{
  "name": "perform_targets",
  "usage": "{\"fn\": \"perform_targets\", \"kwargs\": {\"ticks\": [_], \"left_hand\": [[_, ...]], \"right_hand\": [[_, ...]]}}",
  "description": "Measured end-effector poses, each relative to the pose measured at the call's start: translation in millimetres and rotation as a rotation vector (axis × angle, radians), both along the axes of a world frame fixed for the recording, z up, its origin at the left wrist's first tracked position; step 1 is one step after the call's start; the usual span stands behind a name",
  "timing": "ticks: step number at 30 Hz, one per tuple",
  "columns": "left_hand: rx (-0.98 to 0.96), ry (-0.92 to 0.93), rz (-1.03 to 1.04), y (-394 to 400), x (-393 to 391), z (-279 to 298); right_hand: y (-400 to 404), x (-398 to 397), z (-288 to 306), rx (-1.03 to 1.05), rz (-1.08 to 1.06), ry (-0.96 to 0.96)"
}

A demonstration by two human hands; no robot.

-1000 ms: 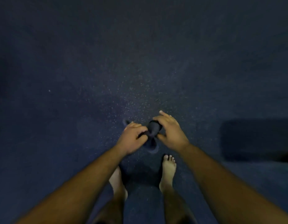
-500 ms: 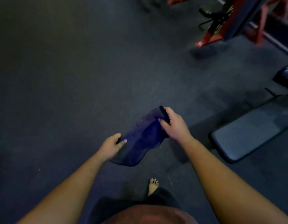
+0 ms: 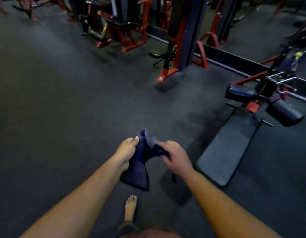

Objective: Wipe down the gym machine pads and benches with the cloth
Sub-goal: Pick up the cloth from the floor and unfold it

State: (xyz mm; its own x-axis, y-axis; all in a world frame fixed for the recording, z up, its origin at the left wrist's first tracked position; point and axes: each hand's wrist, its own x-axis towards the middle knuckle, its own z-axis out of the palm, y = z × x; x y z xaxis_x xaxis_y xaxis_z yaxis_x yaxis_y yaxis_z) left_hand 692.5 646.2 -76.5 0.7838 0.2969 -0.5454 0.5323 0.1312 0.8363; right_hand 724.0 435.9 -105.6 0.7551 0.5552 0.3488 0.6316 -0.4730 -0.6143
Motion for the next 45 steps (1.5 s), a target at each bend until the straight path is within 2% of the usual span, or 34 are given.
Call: {"fn": "perform_targets", "kwargs": {"ticks": [3, 7, 9, 11, 13, 14, 16, 19, 21, 23, 25, 28, 31, 34, 37, 40, 42, 45], "left_hand": [[-0.143, -0.053, -0.008, -14, 56, 7], [-0.171, -0.155, -0.134, -27, 115, 15], [-0.177, -0.195, -0.282, -30, 139, 18], [-0.103, -0.269, -0.503, -34, 165, 18], [0.043, -0.36, -0.688, -42, 194, 18], [0.086, -0.386, -0.742, -47, 208, 20], [0.09, -0.401, -0.833, -66, 234, 20], [-0.065, -0.367, -0.906, -98, 257, 24], [-0.163, -0.34, -0.955, -125, 276, 23], [-0.242, -0.319, -0.991, -150, 295, 20], [-0.293, -0.281, -0.993, -171, 313, 19], [-0.09, -0.285, -0.874, -194, 342, 8], [0.031, -0.064, -0.838, -210, 375, -1], [-0.029, 0.202, -0.961, -222, 401, -1], [-0.202, 0.297, -1.119, -242, 432, -3], [-0.361, 0.148, -1.098, -265, 468, 4], [-0.452, -0.026, -1.072, -276, 487, 7], [-0.328, -0.343, -1.263, -282, 520, 14]], "right_hand": [[7, 25, -7, -0.227, 0.06, -0.176], [13, 57, -6, -0.502, -0.007, -0.266], [13, 72, -5, -0.57, -0.047, -0.278], [8, 86, 2, -0.58, -0.105, -0.229], [-5, 97, 4, -0.476, -0.162, -0.102], [-12, 98, 5, -0.356, -0.218, -0.023], [-34, 101, 2, -0.033, -0.465, 0.085], [-73, 115, -11, 0.361, -1.02, 0.23], [-100, 133, -7, 0.601, -1.253, 0.535], [-125, 153, 0, 0.91, -1.228, 0.841], [-146, 170, 14, 1.123, -1.104, 0.896], [-163, 194, 34, 1.216, -1.048, 0.792], [-170, 225, 55, 1.153, -0.954, 0.798], [-175, 252, 70, 1.045, -0.904, 0.754], [-189, 265, 71, 1.023, -0.842, 0.719], [-202, 271, 63, 1.023, -0.849, 0.687], [-207, 272, 62, 1.081, -0.921, 0.635], [-203, 289, 57, 1.267, -1.128, 0.514]]}}
